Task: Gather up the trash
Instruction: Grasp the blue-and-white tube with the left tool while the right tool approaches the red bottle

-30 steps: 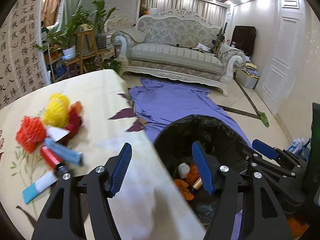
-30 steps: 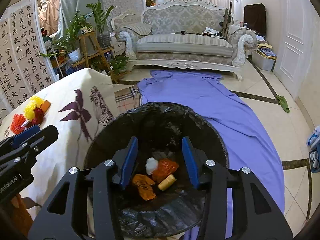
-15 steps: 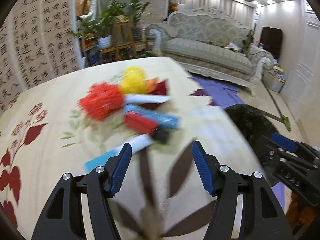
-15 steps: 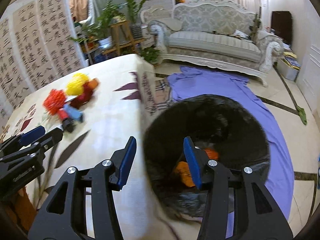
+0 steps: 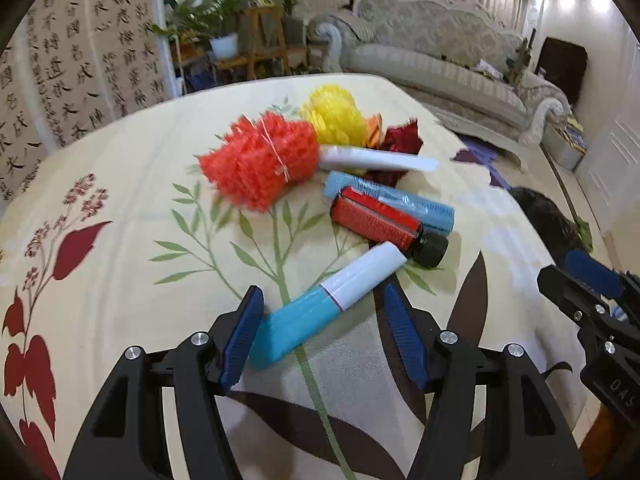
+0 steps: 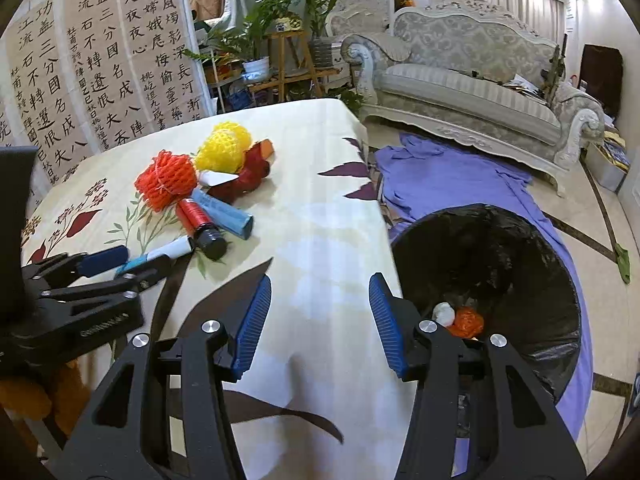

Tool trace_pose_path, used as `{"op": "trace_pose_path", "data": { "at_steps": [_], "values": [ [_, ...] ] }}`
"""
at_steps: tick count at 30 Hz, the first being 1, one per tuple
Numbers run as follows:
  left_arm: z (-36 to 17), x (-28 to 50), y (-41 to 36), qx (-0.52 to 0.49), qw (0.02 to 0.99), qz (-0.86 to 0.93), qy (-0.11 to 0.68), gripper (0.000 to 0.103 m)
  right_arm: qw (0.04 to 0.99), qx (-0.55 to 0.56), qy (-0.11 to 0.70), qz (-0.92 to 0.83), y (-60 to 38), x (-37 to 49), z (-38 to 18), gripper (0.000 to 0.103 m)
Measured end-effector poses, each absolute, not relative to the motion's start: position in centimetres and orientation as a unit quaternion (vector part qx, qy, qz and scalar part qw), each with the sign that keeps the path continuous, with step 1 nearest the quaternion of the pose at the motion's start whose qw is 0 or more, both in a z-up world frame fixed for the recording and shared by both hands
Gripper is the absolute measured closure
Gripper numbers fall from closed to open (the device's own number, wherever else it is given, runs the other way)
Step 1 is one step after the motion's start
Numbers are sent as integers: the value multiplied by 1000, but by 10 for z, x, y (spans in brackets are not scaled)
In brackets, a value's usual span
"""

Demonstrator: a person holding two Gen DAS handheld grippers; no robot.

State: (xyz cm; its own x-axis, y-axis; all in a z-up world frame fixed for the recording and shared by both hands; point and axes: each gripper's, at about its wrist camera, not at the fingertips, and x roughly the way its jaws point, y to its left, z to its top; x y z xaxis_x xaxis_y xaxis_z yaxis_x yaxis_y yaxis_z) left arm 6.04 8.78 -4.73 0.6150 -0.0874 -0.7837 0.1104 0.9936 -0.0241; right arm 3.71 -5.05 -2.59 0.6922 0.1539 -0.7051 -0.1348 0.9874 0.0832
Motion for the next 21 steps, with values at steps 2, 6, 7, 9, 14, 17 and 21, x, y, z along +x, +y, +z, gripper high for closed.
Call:
{"op": "trace_pose_path", "data": {
  "at_steps": [2, 6, 7, 9, 14, 17, 21],
  "values": [
    [-47, 61, 86, 23, 898, -58, 436, 45, 920, 9, 384, 82, -47, 39, -25, 53],
    [-47, 59, 90, 30, 902, -50, 427, 72, 920, 6, 381, 89, -40, 42, -23, 48],
    [-47, 58, 91, 29, 903, -50, 426, 78, 920, 5, 382, 91, -38, 43, -23, 48],
    [-47, 57, 93, 27, 903, -50, 425, 81, 919, 2, 382, 96, -34, 45, -23, 48],
    [-46, 53, 99, 15, 905, -46, 423, 84, 918, -9, 381, 111, -20, 51, -20, 48],
    [-44, 52, 107, 5, 907, -37, 420, 85, 918, -17, 378, 120, -12, 54, -19, 48],
    [-41, 51, 119, -3, 909, -21, 417, 85, 916, -35, 376, 137, 5, 63, -18, 48]
  ]
}}
